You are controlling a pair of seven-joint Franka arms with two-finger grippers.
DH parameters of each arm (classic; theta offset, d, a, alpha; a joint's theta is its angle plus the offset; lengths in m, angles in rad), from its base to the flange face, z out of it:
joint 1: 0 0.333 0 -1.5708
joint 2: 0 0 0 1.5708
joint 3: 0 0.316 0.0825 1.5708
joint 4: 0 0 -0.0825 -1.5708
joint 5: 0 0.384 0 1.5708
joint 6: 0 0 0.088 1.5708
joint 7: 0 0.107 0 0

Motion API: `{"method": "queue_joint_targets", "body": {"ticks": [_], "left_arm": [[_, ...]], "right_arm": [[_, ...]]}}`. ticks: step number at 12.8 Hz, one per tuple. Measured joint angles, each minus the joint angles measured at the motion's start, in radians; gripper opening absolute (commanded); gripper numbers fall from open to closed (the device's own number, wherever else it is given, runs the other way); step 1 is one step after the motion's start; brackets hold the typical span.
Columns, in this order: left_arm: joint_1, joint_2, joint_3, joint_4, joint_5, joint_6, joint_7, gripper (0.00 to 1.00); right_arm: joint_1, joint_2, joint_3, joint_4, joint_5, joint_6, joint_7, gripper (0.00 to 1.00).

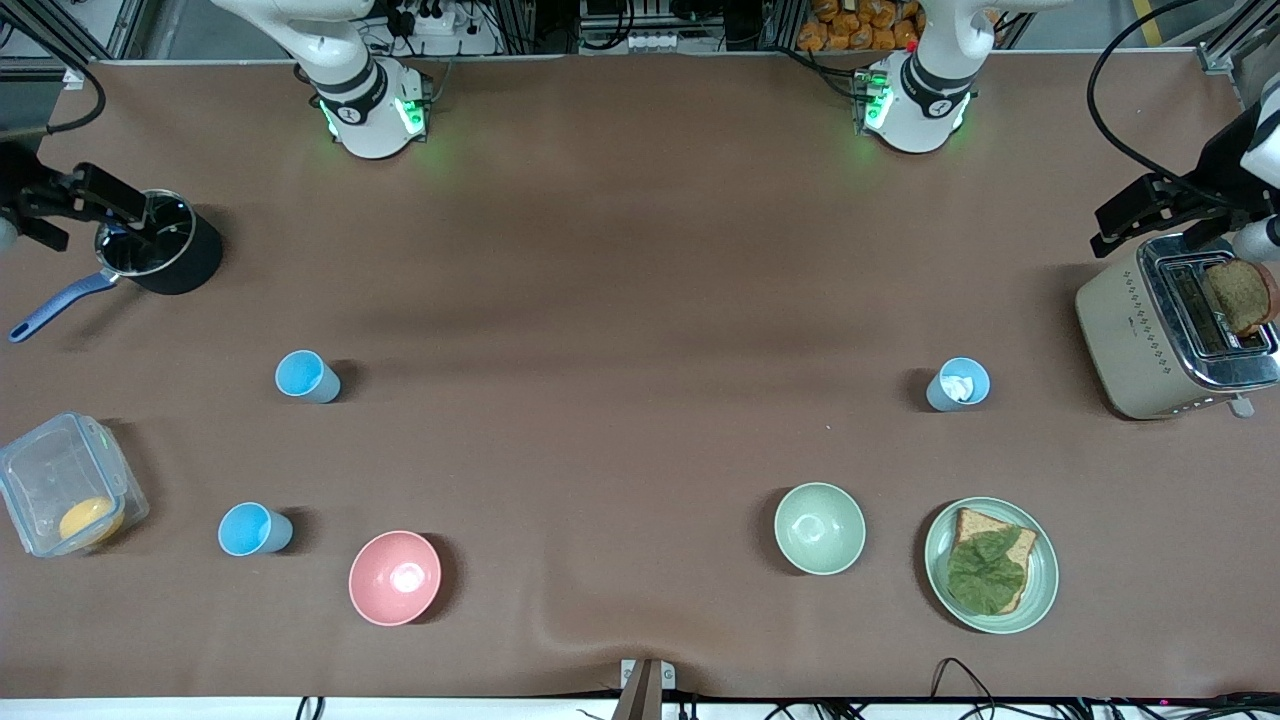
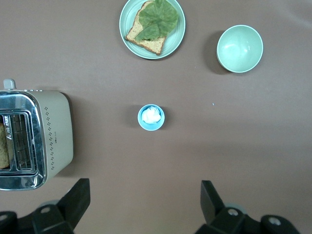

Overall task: Stack blue cups with both arms
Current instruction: 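Reach the right gripper and the left gripper down to the two blue cups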

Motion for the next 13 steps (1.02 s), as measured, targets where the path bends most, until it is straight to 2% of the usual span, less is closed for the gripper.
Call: {"method": "queue_joint_targets", "body": {"ticks": [5,9,11,13], "left_arm": [[0.000,0.001,0.000,-0.002,0.008,0.000,0.000,1.00],[0.001,0.038,0.002,-0.052,0.025,0.024,0.000,1.00],[0.001,0.064,0.003,-0.147,0.026,0.160,0.000,1.00],[0.005,0.070,0.003,-0.317,0.027,0.369,0.000,1.00]], "right_arm": [[-0.003,-0.003,-0.004,0.000,-0.009,-0.032,0.000,1.00],[-0.021,0.030,-0.011,-0.037,-0.009,-0.130,0.001,1.00],[-0.039,0.119,-0.015,-0.075,-0.009,-0.144,0.001,1.00],[-0.074,0.250,-0.016,-0.080,-0.009,-0.101,0.001,1.00]]}}
